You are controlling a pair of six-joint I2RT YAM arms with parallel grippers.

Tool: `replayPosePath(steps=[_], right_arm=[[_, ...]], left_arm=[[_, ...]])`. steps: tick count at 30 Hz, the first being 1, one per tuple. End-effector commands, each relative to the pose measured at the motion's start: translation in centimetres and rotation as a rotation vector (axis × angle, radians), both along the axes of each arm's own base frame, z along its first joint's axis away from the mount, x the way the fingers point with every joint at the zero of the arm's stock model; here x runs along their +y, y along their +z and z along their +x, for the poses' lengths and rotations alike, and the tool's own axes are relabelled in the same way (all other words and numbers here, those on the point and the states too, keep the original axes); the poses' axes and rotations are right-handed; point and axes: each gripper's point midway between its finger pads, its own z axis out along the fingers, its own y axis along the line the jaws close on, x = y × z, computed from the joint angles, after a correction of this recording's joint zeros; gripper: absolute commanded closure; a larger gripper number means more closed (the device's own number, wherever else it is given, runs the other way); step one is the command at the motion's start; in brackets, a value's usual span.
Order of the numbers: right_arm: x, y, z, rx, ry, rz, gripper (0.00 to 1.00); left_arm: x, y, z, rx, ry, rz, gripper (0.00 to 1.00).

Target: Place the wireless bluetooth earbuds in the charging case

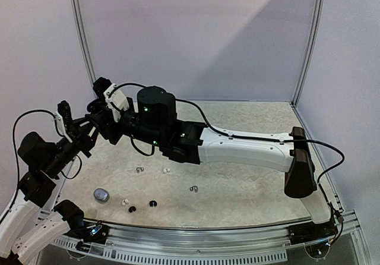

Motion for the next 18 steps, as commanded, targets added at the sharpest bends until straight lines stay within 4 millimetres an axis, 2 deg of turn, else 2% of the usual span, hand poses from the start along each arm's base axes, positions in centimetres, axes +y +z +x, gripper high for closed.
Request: replayPosePath(steps=[1,6,11,16,18], right_arm=[[0.3,-2.7,0.5,-0.005,0.001,-0.097,0.47],[-1.3,0.1,-0.4,-0.065,0.020,-0.088,0.38],[-2.3,1.8,-1.6,-0.106,0.067,-0.102,0.31],[-3.7,3.8,-2.3,-0.142,0.081,-0.104,0.28],[-4.6,4.7,-2.4,-0.146,0.068,-0.100,0.27]], left_arm=[[0.0,1.8,-0.9,-0.029,-0.018,-0.033,1.00],[-0.1,0.1,-0.6,0.026,-0.019,-0.009,1.00],[-0.4,-1.0,-0.4,0.046,-0.027,0.013,1.00],[-0.8,-1.8,-0.4,0.058,-0.048,0.040,1.00],[-1.6,-2.2,-0.9,0.042,-0.096,0.078,1.00]])
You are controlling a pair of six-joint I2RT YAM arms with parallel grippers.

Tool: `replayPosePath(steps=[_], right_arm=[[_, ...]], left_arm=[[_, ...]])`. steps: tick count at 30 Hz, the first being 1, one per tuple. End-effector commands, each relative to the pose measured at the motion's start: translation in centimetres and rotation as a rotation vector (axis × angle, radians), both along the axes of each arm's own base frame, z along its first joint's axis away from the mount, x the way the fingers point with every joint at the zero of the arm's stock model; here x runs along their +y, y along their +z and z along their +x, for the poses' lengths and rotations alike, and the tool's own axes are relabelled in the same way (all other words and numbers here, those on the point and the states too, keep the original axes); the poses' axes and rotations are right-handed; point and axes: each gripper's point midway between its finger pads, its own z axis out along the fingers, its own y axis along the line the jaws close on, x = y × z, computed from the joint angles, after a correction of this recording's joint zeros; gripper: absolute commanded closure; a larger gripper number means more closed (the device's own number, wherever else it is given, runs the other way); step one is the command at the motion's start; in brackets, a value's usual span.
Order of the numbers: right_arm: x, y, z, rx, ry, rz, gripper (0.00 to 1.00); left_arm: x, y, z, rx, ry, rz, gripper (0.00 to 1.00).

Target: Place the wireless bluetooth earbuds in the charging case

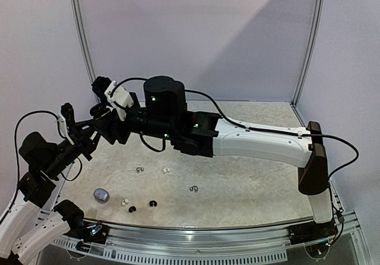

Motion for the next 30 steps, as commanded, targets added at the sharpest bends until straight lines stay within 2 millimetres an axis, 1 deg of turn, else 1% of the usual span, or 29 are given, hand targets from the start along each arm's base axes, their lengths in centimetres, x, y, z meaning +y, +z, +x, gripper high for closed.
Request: replayPosePath(steps=[1,2,3,5,6,7,9,10,12,13,14,17,19,21,23,26,27,30], right_arm=[[-3.2,4.2,-0.3,-0.040,-0.018,0.017,0.28],[-3.5,4.3,0.0,-0.035,-0.038,0.009,0.29],[-4.3,5.0,0.6,-0.030,-0.080,0.007,0.31],[-5.1,4.7,1.8,0.004,-0.138,-0.030,0.33],[-5.6,4.3,2.5,0.025,-0.159,-0.062,0.33],[-5.9,3.7,3.4,0.055,-0.184,-0.087,0.34],[-6.3,2.2,5.0,0.131,-0.222,-0.121,0.37],[-6.2,0.8,5.5,0.171,-0.231,-0.146,0.38],[-6.0,-1.3,5.8,0.217,-0.239,-0.195,0.39],[-5.6,-2.6,5.8,0.227,-0.230,-0.226,0.40],[-5.3,-3.5,5.5,0.237,-0.209,-0.249,0.40],[-4.1,-6.1,4.1,0.262,-0.115,-0.309,0.42],[-3.6,-7.5,3.1,0.261,-0.069,-0.343,0.43],[-3.5,-8.4,2.2,0.239,-0.050,-0.372,0.45],[-3.6,-9.1,1.0,0.194,-0.019,-0.403,0.45],[-4.3,-9.1,-0.3,0.149,0.017,-0.414,0.45],[-4.9,-8.6,-0.4,0.143,0.013,-0.408,0.45],[-6.4,-8.6,0.4,0.125,-0.055,-0.425,0.44]], left_arm=[[-1.8,-1.1,-1.2,-0.028,-0.112,0.085,1.00],[-2.3,-1.4,-1.6,-0.057,-0.148,0.131,1.00],[-2.9,-1.9,-2.2,-0.079,-0.190,0.185,1.00],[-3.9,-3.1,-3.5,-0.138,-0.276,0.304,1.00],[-4.2,-3.6,-4.2,-0.165,-0.314,0.360,1.00],[-4.4,-4.3,-4.7,-0.188,-0.342,0.416,1.00],[-4.5,-4.6,-5.3,-0.246,-0.370,0.492,1.00],[-4.6,-4.9,-5.5,-0.273,-0.384,0.530,1.00],[-4.7,-5.1,-6.0,-0.343,-0.408,0.606,1.00],[-4.7,-4.9,-6.1,-0.369,-0.406,0.624,1.00],[-4.8,-4.9,-6.0,-0.384,-0.406,0.639,1.00],[-4.9,-4.8,-6.0,-0.425,-0.408,0.677,1.00],[-4.8,-4.6,-5.7,-0.436,-0.395,0.686,1.00],[-4.7,-4.4,-5.3,-0.429,-0.378,0.689,1.00],[-4.6,-4.2,-4.8,-0.405,-0.357,0.679,1.00],[-4.5,-4.2,-4.6,-0.382,-0.346,0.665,1.00],[-4.5,-4.3,-4.5,-0.373,-0.347,0.656,1.00],[-4.6,-4.6,-4.6,-0.334,-0.362,0.627,1.00]])
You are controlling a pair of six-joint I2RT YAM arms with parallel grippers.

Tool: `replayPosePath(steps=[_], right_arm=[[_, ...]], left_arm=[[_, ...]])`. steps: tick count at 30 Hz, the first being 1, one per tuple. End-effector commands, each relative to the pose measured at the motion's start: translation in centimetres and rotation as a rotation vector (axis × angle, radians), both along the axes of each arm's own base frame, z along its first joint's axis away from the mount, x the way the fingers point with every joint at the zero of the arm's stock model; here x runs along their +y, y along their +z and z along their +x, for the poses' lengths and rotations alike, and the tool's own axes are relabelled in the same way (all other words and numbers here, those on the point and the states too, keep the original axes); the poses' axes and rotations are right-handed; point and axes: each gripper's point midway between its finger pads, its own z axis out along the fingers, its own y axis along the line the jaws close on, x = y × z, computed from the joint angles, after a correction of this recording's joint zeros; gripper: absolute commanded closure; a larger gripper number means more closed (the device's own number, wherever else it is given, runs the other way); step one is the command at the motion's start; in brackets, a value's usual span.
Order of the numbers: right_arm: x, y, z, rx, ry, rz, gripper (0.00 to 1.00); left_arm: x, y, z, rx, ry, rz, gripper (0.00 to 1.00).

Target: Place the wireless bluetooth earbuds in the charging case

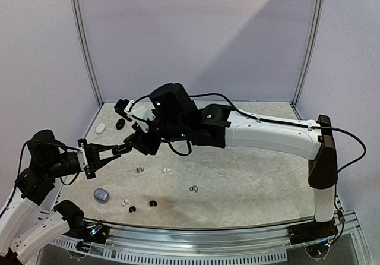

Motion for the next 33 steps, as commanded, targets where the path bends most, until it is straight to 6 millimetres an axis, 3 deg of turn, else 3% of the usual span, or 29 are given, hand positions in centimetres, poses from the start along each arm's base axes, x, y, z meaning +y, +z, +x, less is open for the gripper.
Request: replayPosePath(steps=[1,4,8,11,14,19,24,31,33], right_arm=[[-2.2,2.3,-1.5,-0.067,-0.001,-0.005,0.42],[-3.7,2.0,-0.9,-0.092,-0.013,-0.037,0.30],[-4.2,1.5,-3.5,-0.125,0.151,-0.036,0.13],[-3.9,1.6,-5.2,-0.138,0.263,-0.009,0.13],[-3.0,2.1,-6.6,-0.117,0.350,0.035,0.23],[-2.1,2.7,-7.4,-0.084,0.397,0.076,0.54],[-1.9,3.1,-8.2,-0.048,0.438,0.085,0.69],[-1.4,2.9,-8.5,0.016,0.457,0.051,0.99],[-1.4,2.7,-8.1,0.029,0.445,0.042,1.00]], left_arm=[[-0.1,1.1,0.2,0.037,0.016,-0.055,1.00],[-0.5,1.2,-0.4,0.150,-0.014,-0.123,1.00],[-1.7,1.8,-2.0,0.356,-0.118,-0.253,1.00],[-2.4,2.5,-3.1,0.469,-0.212,-0.338,1.00],[-2.7,3.3,-3.5,0.494,-0.261,-0.378,1.00],[-2.7,3.3,-3.3,0.488,-0.249,-0.371,1.00],[-2.7,3.4,-3.0,0.482,-0.235,-0.375,1.00],[-2.6,3.2,-2.7,0.488,-0.210,-0.375,1.00],[-2.5,3.2,-2.3,0.486,-0.189,-0.382,1.00]])
